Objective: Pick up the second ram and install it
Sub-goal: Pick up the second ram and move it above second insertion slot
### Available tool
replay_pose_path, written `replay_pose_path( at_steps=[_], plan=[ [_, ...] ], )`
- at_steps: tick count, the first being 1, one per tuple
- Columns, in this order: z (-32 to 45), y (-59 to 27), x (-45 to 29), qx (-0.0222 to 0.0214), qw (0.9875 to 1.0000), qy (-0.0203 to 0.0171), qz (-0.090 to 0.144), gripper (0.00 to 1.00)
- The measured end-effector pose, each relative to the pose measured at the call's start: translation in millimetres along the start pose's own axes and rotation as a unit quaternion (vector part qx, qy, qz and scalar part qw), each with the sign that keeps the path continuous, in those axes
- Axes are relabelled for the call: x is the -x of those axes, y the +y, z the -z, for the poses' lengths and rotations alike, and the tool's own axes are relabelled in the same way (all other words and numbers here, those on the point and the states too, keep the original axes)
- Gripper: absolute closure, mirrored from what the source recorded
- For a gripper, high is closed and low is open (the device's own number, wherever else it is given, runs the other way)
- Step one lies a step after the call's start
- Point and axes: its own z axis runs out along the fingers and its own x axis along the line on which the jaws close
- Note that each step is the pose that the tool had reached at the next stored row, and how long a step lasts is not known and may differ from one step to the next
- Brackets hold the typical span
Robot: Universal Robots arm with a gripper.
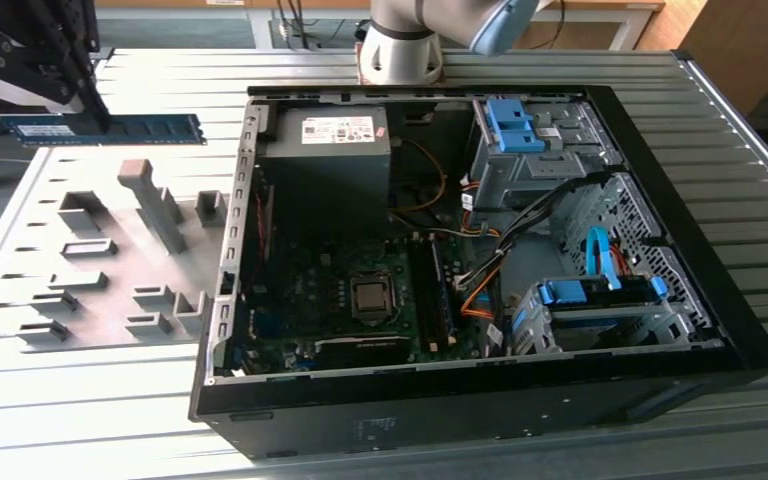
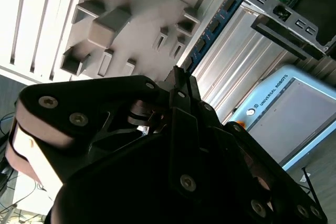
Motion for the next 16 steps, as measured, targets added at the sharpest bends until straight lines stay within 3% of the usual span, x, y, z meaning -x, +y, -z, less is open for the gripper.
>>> replay_pose_path(
  at_steps=[16],
  plan=[
    [0.7,-39.9,1.6,0.0,1.0,0.0,0.0,0.86]
  ],
)
